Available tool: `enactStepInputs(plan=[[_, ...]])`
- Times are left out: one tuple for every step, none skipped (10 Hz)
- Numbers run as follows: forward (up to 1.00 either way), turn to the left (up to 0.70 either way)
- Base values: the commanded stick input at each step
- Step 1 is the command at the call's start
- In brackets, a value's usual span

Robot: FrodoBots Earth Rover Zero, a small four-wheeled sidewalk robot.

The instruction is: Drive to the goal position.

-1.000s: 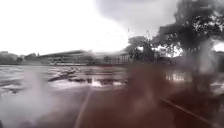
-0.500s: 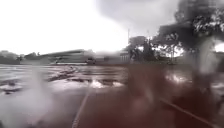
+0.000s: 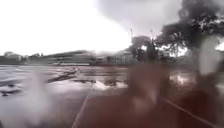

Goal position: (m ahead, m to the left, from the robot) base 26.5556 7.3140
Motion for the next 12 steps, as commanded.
enactStepInputs(plan=[[0.45,0.27],[0.45,0.27],[0.45,0.27],[0.45,0.27],[0.45,0.27],[0.45,0.27],[0.45,0.27],[0.45,0.27],[0.45,0.10],[0.45,0.00],[0.45,0.00],[0.45,0.00]])
